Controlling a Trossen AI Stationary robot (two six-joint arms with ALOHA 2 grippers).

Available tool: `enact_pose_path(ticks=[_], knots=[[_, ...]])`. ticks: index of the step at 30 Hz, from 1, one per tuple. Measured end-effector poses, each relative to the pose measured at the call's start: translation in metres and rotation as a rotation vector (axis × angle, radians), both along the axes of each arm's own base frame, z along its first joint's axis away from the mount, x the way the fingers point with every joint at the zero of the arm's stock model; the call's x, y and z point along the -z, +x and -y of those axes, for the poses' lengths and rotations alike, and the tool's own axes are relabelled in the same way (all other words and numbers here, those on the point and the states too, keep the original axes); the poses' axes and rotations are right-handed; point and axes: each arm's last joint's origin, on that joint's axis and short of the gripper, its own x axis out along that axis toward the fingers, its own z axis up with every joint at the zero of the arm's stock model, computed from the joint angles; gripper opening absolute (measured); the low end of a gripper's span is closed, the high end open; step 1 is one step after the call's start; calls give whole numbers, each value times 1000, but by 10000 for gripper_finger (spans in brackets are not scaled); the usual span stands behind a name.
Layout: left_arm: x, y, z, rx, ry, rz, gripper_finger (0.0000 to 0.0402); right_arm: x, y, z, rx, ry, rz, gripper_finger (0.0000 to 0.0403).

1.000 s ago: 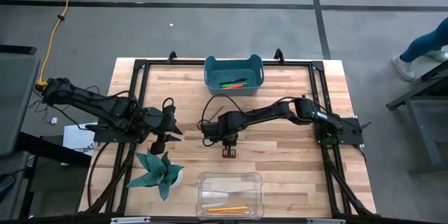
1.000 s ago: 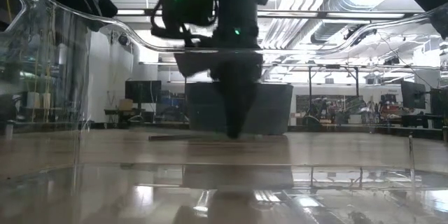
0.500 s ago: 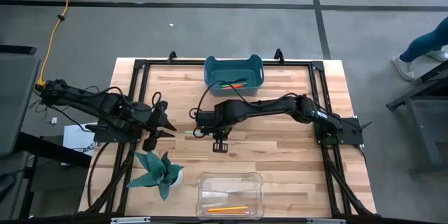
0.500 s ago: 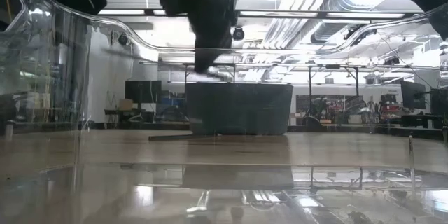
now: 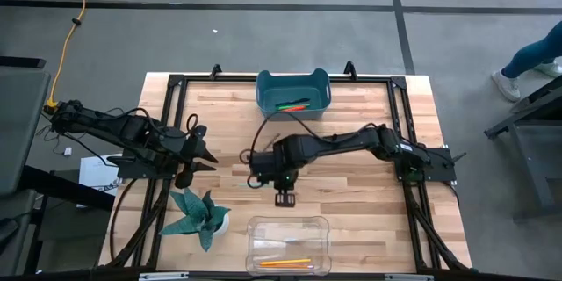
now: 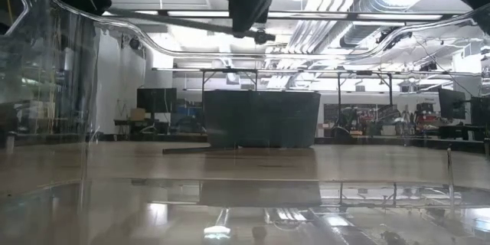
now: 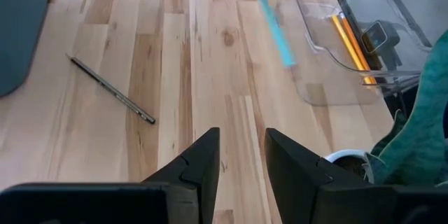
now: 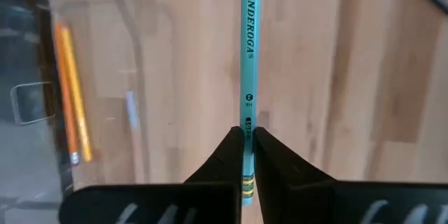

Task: Sort pens & pencils
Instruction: Put the light blue pencil into the transparent bin

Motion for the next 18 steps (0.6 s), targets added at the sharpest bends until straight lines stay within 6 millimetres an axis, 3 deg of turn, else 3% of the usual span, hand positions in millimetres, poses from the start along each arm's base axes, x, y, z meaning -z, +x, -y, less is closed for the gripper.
enact_pose_path(ticks=[7,18], knots=[[0,0,0,-1,4,0,104,0,-5,-15,-12,-2,-23,3],[0,0,0,-4,-12,-1,104,0,-21,-70,-35,36,-47,3]])
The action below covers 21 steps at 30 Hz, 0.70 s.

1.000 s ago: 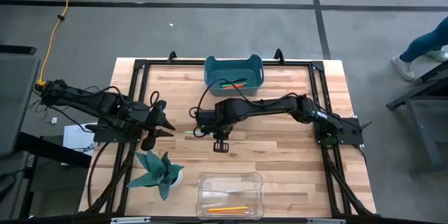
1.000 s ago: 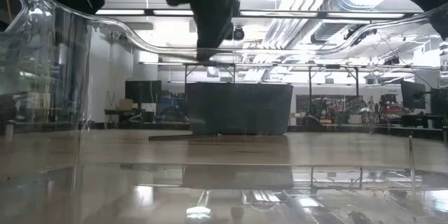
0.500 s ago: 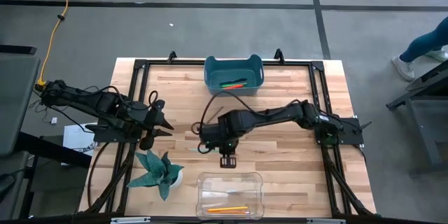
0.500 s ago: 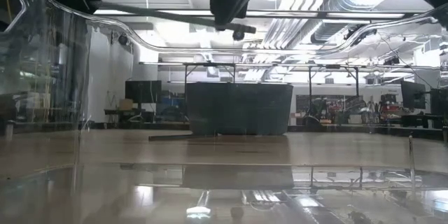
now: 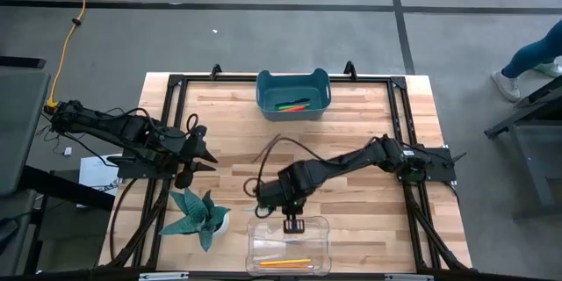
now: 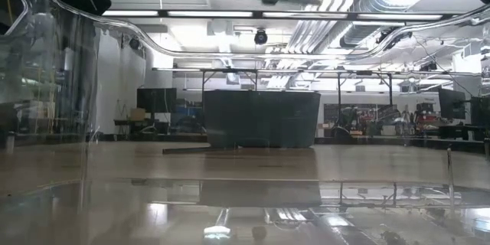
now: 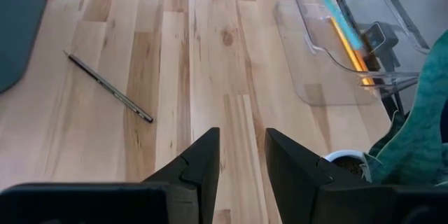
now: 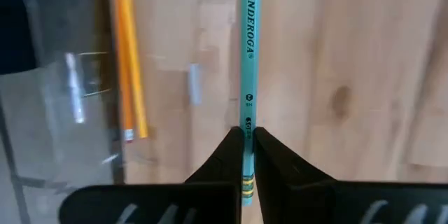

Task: Sort pens & pencils
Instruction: Put the light blue pencil into the transparent bin

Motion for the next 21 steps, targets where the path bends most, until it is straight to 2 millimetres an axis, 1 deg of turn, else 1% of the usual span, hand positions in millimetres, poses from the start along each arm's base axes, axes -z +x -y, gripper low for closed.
enact_pose_path(ticks=[8,21], knots=[[0,0,0,-20,-24,-2,104,-2,-10,-39,11,64,15,3],[0,0,0,-33,-40,-4,104,-2,-30,-77,10,83,-13,3]])
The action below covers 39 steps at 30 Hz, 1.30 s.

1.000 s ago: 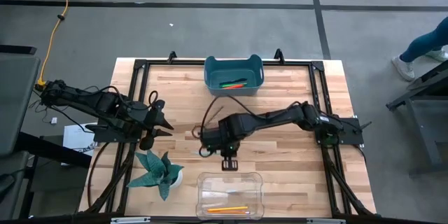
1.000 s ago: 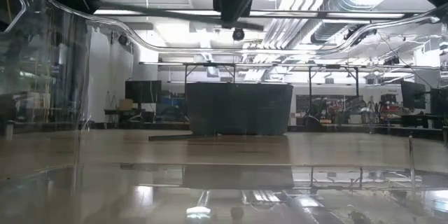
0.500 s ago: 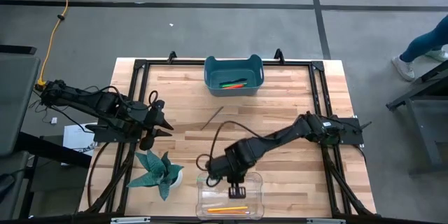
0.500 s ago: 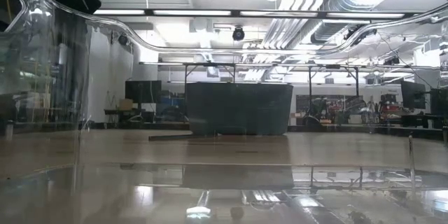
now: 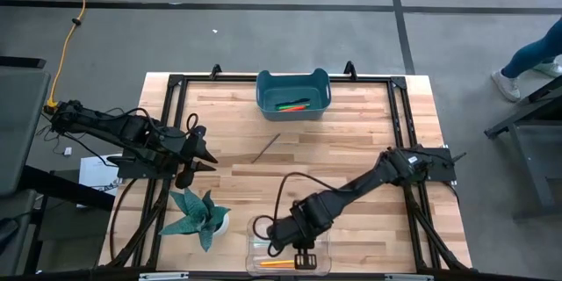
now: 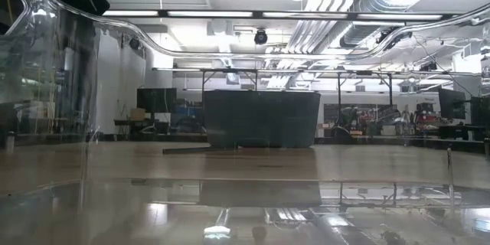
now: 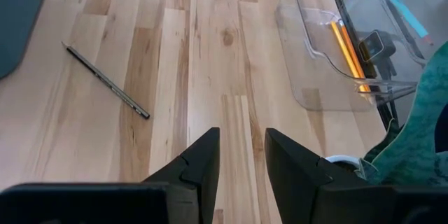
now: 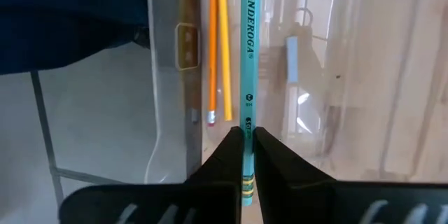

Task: Sort pens & pencils
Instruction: Put the light blue pencil into the transparent bin, then put the black pencil into the transparent bin

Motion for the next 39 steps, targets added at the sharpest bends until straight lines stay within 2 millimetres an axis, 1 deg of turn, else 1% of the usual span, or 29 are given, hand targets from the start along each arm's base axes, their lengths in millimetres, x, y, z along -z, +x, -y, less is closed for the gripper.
enact_pose_path(ticks=[3,8,11,18,21,24,27,30,33,35,39], knots=[[0,0,0,0,0,0,104,0,-4,-6,-1,2,-6,3],[0,0,0,0,0,0,104,0,-7,-11,-8,5,-10,5],[0,0,0,-4,-5,0,104,0,-7,-11,-8,4,-10,23],[0,0,0,-4,-6,-1,104,1,-6,-10,-1,-22,6,82],[0,0,0,-10,-12,-1,104,1,-5,-9,-2,-78,45,90],[-1,1,0,-19,-22,6,104,-5,-4,-8,-8,-147,128,89],[0,4,1,-20,-23,4,104,-19,-3,3,30,-197,209,86],[2,9,1,-20,-21,-2,104,-35,-4,19,64,-266,276,85],[5,17,3,-16,-16,-19,104,-42,-2,37,72,-337,290,85],[5,25,4,0,-20,1,104,-45,-2,51,78,-381,276,85],[9,46,6,9,-11,33,104,-51,6,84,103,-455,274,85]])
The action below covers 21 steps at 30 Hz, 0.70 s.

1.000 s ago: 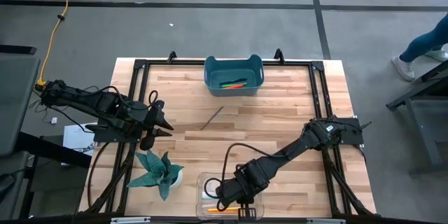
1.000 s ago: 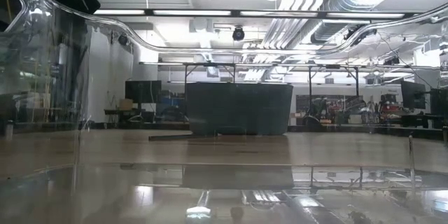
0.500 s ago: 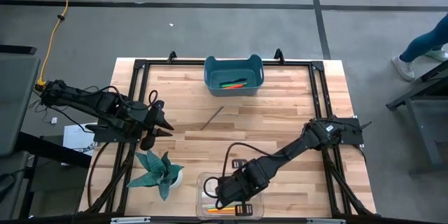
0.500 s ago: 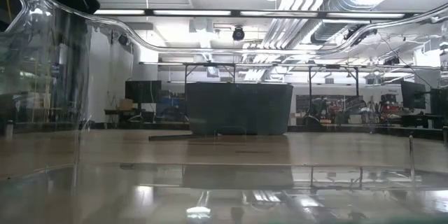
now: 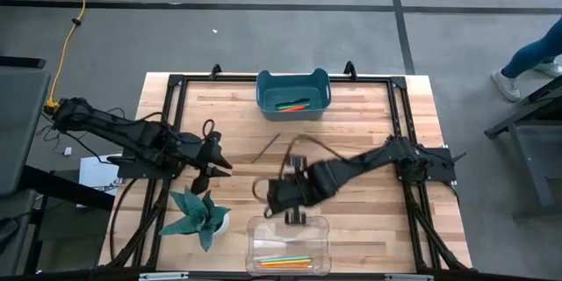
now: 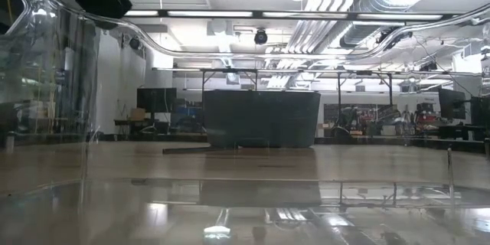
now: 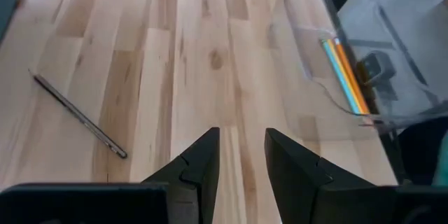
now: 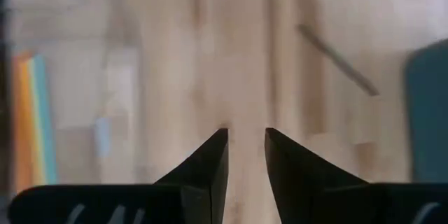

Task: Sort pens & pencils
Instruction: Put the black pencil into the transparent bin

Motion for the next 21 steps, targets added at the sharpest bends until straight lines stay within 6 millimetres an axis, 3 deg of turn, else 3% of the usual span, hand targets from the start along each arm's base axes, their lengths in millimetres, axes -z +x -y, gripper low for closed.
enact_pose_path(ticks=[6,13,21], knots=[[15,22,-21,-105,-2,-61,104,-25,1,54,67,-68,63,85],[24,32,-66,-211,-17,-71,104,-70,-23,121,178,-95,140,85],[1,50,-107,-216,19,-194,104,-79,-47,173,240,-162,15,85]])
